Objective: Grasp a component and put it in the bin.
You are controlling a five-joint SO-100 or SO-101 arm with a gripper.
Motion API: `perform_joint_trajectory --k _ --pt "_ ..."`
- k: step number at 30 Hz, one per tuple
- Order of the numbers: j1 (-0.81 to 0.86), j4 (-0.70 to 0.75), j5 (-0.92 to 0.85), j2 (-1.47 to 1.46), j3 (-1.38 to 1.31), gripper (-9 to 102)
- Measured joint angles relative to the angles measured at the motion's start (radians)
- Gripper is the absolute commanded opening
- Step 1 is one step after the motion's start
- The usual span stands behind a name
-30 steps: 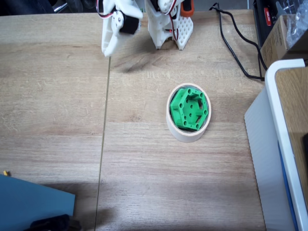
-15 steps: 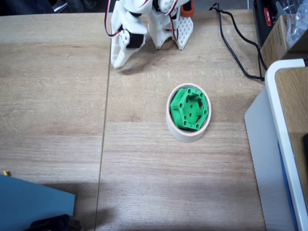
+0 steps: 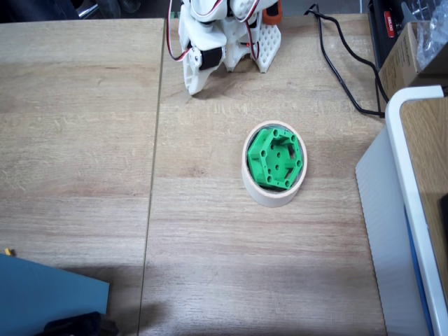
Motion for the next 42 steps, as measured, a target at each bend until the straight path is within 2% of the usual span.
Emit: perform_joint_trajectory --k 42 --pt "0.0 0.002 0.002 0.0 0.029 0"
